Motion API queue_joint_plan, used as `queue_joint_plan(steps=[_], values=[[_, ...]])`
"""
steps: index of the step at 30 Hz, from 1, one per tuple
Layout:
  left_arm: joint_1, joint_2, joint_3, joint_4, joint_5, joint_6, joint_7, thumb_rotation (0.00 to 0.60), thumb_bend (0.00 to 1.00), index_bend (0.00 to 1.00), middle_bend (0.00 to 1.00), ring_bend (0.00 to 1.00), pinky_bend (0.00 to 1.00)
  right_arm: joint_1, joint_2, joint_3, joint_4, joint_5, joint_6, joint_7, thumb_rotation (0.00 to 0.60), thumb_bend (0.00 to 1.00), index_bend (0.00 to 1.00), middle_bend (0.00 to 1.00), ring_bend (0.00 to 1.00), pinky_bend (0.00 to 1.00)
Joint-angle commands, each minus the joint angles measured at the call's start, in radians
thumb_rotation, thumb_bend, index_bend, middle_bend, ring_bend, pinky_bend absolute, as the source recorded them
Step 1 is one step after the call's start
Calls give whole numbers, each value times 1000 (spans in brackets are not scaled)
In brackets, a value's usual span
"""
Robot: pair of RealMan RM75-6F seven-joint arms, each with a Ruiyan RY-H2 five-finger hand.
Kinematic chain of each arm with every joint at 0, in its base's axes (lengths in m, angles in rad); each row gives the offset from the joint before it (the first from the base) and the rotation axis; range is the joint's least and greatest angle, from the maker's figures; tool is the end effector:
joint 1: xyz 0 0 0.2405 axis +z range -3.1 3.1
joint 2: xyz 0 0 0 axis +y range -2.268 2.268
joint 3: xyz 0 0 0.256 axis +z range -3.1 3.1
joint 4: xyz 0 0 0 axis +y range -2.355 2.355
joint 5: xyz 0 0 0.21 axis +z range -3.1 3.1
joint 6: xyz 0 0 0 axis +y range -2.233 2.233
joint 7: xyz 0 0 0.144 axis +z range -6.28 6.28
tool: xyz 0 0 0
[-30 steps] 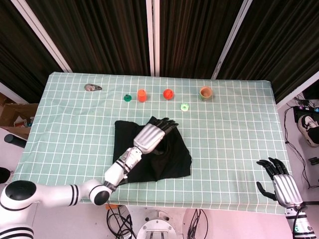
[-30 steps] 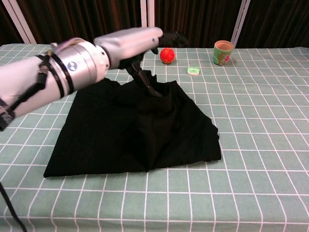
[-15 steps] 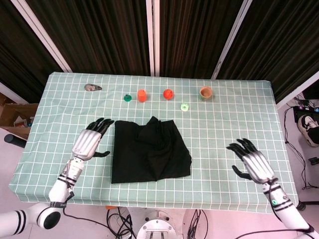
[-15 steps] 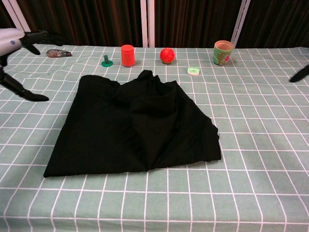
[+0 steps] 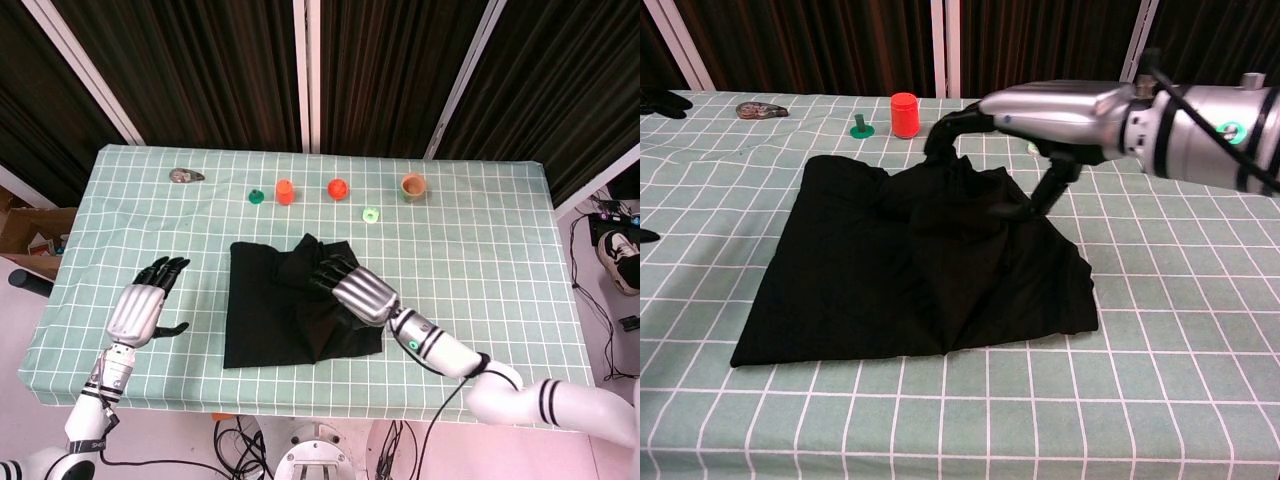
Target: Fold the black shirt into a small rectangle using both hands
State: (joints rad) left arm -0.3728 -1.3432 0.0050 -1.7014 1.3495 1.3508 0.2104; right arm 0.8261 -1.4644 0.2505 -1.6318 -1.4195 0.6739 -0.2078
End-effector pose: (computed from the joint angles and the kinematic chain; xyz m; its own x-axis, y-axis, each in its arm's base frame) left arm -0.2333 0.2371 0.0603 0.3255 0.1507 0.9334 0.9369 -0.1841 -0.2971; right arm -0.0672 -0.3179 -0.0220 0.5400 -0.3141 0.7808 -0.6713 -0.7204 0.1744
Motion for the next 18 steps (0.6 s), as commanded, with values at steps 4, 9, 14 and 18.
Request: queue_joint_plan(steps=[4, 9, 14, 18], values=[[15, -7, -4, 13, 0, -15, -39, 600, 0, 102, 104, 69, 189, 163, -146, 0, 100, 268, -140, -197, 600, 329, 114, 163, 39, 101], [24, -15, -4, 29, 8, -25, -52, 600, 0, 101, 104, 69, 189, 154, -96, -63, 29, 314, -112, -216, 600, 351, 95, 228, 64, 110], [28, -24, -9, 46, 18, -37, -68, 600, 0, 102, 104, 69, 189, 63, 41, -159, -106, 209, -6, -206, 600, 376, 95, 345, 157, 141], [25, -34, -15, 54, 21, -51, -73, 600, 0, 101, 104, 69, 189, -7, 129, -240, -155, 127, 65, -195, 600, 373, 94, 358, 172, 144]])
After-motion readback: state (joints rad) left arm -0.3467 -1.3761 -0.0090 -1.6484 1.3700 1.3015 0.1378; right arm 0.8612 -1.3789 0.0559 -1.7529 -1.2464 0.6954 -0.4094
